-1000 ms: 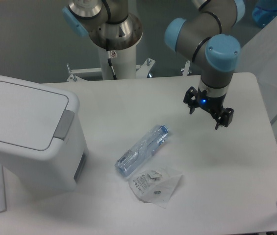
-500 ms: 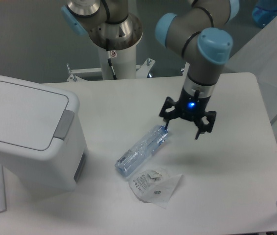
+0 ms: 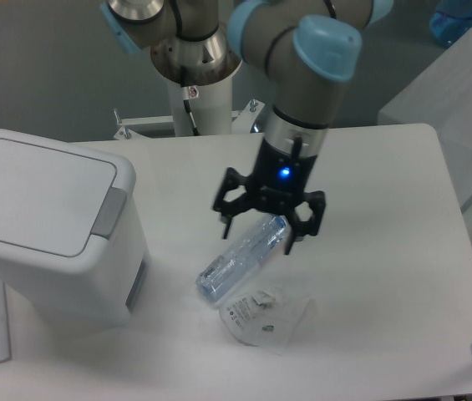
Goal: Open the trash can
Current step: 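Swing the gripper over to the trash can lid's front edge, then push the gripper finger against the lid edge to flip it open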
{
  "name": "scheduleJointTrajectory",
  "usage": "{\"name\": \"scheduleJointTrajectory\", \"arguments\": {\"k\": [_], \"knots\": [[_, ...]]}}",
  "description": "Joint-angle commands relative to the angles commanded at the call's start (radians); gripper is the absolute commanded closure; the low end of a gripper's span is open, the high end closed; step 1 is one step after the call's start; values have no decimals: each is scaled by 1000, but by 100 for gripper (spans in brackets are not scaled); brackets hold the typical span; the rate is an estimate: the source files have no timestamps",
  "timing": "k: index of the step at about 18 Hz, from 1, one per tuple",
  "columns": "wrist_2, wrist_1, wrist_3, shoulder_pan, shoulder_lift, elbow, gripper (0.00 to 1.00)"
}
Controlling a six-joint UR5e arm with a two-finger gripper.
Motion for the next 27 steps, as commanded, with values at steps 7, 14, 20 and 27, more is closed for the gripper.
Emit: {"name": "scheduleJointTrajectory", "arguments": {"k": [7, 14, 20, 27], "knots": [[-61, 0, -61, -61, 87, -38, 0], [-49, 8, -78, -77, 98, -95, 0], [-46, 14, -77, -80, 68, -97, 0], [-35, 14, -78, -89, 52, -98, 0]]}}
